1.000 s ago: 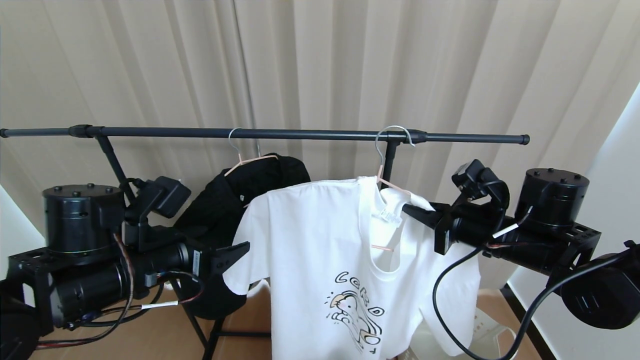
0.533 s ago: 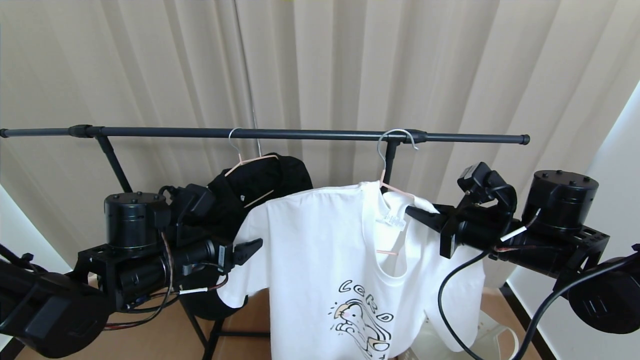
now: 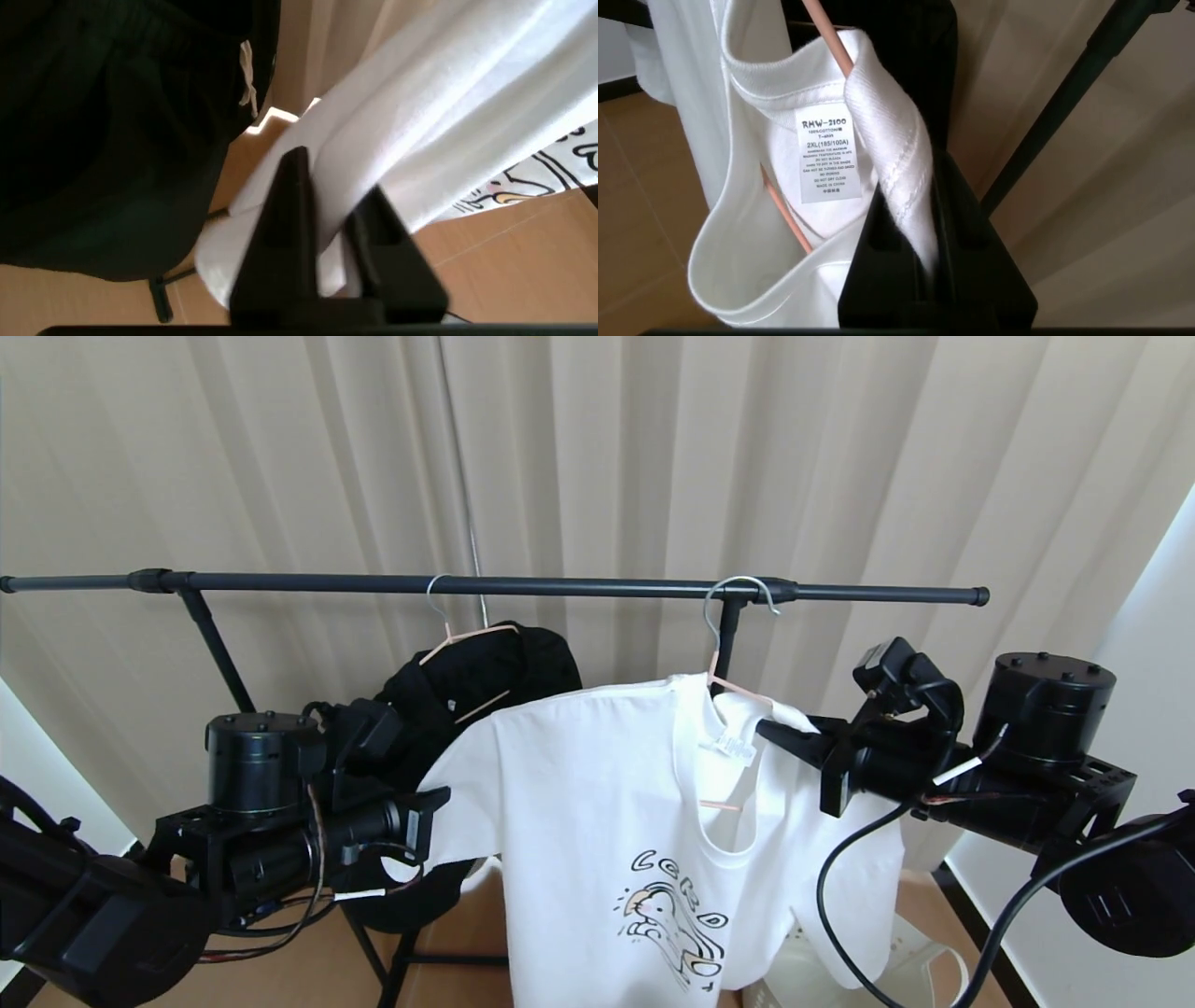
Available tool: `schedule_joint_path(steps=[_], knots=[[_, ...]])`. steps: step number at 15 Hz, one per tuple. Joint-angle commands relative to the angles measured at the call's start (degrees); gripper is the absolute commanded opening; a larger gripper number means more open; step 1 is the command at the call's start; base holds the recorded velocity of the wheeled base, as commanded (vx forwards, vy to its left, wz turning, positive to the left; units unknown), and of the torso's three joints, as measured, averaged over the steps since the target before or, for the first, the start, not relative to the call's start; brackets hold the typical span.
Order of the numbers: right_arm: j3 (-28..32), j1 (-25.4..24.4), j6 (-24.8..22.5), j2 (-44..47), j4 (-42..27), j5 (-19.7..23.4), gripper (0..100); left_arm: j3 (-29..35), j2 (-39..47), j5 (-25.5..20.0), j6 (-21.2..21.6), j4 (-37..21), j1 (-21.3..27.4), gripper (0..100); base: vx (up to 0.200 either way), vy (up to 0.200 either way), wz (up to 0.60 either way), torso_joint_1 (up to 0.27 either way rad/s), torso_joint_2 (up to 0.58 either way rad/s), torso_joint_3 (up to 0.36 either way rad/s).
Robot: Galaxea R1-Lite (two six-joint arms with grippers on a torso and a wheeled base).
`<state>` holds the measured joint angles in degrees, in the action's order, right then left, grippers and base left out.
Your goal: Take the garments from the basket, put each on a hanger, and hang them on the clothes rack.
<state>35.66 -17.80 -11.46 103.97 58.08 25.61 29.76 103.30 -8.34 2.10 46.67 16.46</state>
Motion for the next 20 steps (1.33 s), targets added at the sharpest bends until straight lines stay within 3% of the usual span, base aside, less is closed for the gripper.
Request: schedule_joint_path(steps=[1, 20], knots=[[0.11, 0.04, 0.03, 0.35, 0.02, 0.14, 0, -1.37, -2.49, -0.01, 0.01, 0.0, -0.37, 0, 0.0, 0.0, 0.0, 0.0, 0.0, 0.0], [2.22, 2.94, 0.56, 1.58, 0.02, 1.11, 0, -6.2, -5.48, 1.13, -2.89, 0.0, -5.47, 0, 0.0, 0.0, 0.0, 0.0, 0.0, 0.0]])
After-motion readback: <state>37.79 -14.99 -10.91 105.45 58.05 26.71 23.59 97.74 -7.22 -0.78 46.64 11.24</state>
